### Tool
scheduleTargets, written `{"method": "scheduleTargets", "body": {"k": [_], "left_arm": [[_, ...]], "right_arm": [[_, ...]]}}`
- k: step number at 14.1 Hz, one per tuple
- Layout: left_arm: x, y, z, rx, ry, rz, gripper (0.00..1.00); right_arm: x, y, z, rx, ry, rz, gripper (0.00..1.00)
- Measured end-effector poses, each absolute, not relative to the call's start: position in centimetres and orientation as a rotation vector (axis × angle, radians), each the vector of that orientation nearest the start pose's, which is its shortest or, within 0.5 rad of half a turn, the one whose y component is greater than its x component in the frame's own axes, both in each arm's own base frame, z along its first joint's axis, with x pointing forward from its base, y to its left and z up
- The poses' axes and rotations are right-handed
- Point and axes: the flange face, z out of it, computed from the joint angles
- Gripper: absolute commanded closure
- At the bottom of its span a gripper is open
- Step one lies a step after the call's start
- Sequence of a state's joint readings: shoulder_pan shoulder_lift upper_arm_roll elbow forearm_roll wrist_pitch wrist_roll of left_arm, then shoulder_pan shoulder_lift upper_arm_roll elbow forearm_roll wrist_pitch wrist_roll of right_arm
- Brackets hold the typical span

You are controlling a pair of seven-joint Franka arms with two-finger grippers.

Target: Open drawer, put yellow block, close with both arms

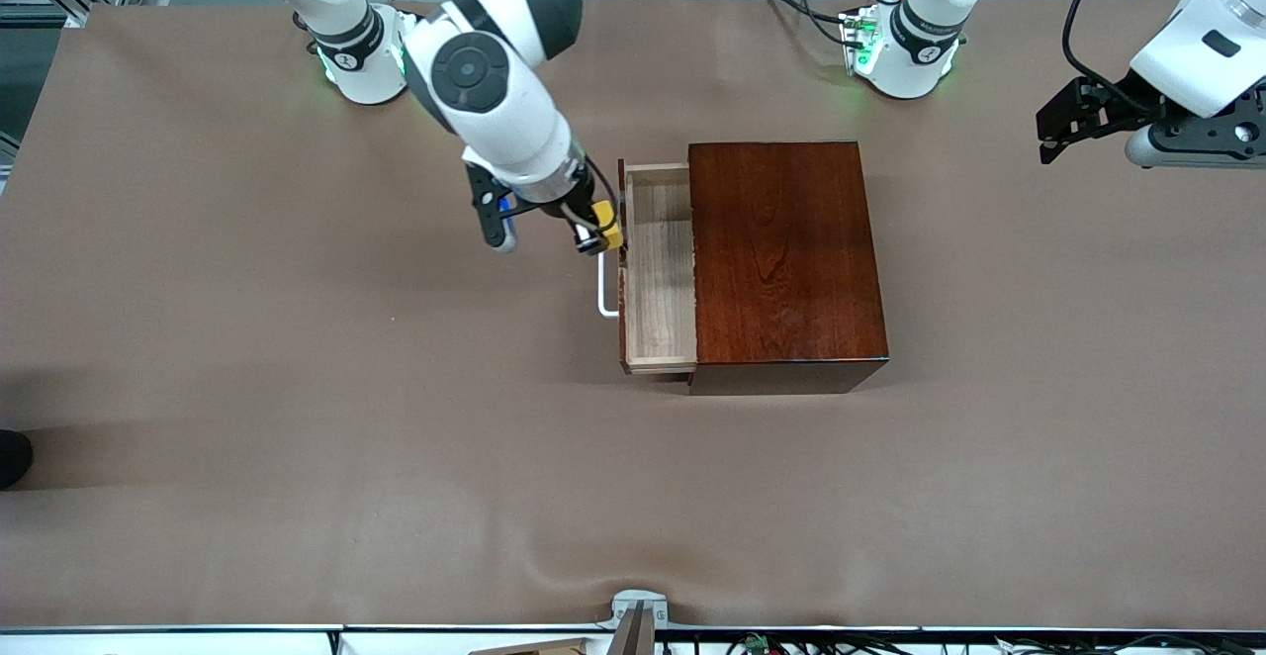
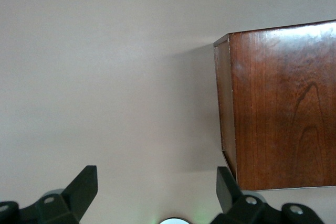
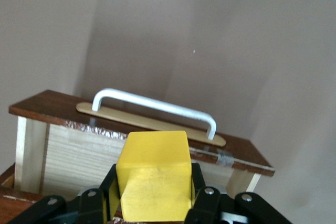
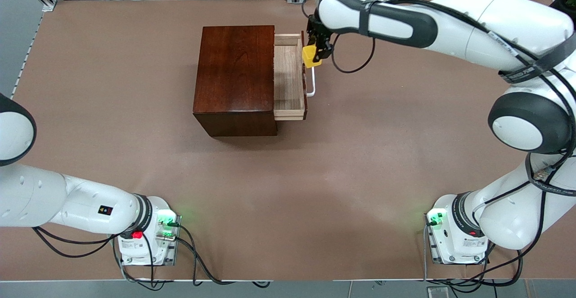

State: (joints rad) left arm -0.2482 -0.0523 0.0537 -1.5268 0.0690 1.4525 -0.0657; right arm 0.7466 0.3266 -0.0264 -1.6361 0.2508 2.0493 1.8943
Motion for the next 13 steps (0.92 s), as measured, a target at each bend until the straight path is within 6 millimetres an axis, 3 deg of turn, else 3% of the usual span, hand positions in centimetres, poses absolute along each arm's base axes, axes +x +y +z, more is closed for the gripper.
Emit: {"method": "scheduleTargets", "body": {"k": [7, 13], "left_arm": [[51.7, -9.6, 66.1, -3.066, 0.196, 0.028, 0.00], [51.7, -9.6, 65.8, -3.065, 0.197, 0.038, 0.00]], "right_arm": [[47.4, 49.7, 39.4, -2.323, 1.842, 0.268, 1.00], [47.7, 50.5, 36.7, -2.343, 1.867, 0.274, 1.00]]}}
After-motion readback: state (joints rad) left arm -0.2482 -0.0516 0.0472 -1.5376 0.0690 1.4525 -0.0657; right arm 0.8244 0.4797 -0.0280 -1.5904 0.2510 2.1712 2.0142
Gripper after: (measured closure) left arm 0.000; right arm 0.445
